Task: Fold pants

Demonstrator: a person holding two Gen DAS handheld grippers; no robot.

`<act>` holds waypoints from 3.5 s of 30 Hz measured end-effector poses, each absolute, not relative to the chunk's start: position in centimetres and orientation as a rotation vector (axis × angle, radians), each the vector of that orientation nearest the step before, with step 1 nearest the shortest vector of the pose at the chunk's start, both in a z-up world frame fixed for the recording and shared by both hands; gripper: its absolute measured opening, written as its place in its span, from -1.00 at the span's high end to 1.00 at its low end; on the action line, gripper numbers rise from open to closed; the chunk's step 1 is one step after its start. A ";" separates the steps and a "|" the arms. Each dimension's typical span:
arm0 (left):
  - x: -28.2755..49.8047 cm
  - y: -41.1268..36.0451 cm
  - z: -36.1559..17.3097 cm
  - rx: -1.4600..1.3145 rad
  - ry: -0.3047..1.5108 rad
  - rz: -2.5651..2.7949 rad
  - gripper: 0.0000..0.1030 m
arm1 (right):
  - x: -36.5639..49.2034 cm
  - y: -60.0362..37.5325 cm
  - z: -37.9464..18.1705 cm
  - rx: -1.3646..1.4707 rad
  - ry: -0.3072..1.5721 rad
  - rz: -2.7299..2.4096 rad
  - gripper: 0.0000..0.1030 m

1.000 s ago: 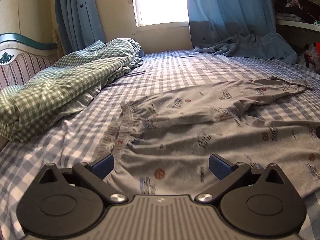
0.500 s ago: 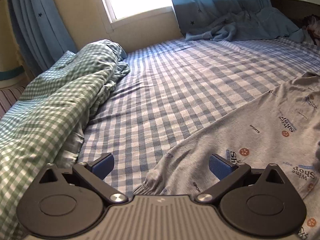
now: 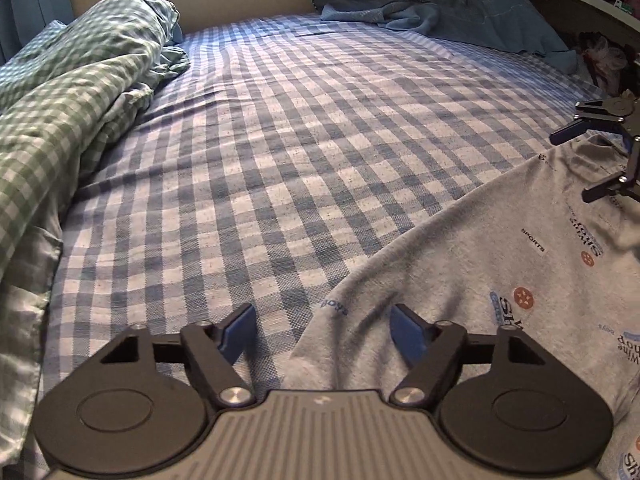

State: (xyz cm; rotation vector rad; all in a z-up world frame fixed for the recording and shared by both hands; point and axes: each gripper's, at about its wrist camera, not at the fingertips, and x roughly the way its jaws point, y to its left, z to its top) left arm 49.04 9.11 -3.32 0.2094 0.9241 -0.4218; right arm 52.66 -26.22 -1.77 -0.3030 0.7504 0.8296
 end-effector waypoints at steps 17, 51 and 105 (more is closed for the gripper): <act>47.9 6.2 -0.7 0.264 0.950 -0.421 0.97 | 53.3 -26.4 -1.4 -0.299 0.770 0.730 0.99; 16.4 7.1 0.7 0.474 0.547 -0.484 0.97 | 13.9 -25.7 0.5 -0.232 0.573 0.573 1.00; 11.4 8.7 -1.4 0.432 0.652 -0.385 -0.08 | 7.0 -21.3 -2.4 -0.508 0.569 0.556 -0.05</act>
